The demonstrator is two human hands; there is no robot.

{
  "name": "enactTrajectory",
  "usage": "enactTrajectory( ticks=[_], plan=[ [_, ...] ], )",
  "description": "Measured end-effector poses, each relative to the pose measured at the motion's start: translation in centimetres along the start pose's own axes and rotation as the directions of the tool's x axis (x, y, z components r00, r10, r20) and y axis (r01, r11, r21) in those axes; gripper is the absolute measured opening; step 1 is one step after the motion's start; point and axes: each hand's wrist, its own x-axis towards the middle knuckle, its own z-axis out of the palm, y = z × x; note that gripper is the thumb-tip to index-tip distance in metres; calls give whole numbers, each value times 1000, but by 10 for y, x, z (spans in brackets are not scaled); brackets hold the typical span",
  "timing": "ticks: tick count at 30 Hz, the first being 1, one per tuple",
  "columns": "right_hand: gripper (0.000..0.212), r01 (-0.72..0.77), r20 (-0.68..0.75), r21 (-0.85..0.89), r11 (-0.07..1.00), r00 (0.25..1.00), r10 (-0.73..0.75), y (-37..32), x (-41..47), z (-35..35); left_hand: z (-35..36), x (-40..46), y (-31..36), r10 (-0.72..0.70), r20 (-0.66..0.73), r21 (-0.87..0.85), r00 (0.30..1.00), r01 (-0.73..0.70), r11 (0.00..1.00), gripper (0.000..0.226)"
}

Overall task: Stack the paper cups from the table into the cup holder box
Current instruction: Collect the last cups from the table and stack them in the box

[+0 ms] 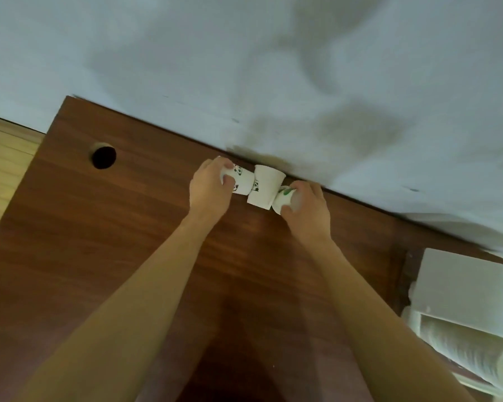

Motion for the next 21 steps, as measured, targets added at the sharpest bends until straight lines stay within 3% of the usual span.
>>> enactTrajectory(
  ticks=[4,6,8,12,15,21],
  plan=[
    [44,-191,-133,195,962,967,219,-1,-16,-4,3,-14,6,68,-20,44,997,-68,997,18],
    [45,-226,-141,225,948,955,261,2,-27,-4,2,-20,9,135,13,101,991,-136,986,17],
    [55,-213,-76,166,963,971,228,7,-36,-3,1,-25,12,188,82,164,979,-200,966,17],
    [97,-171,157,-32,985,972,173,15,-46,-2,2,-37,17,235,166,261,958,-272,926,23],
    [83,-135,202,-66,989,968,146,18,-47,0,2,-45,19,239,171,338,956,-284,897,28],
    [31,-55,-102,2,998,993,55,16,-47,2,5,-59,20,242,145,447,960,-281,849,57]
  ],
)
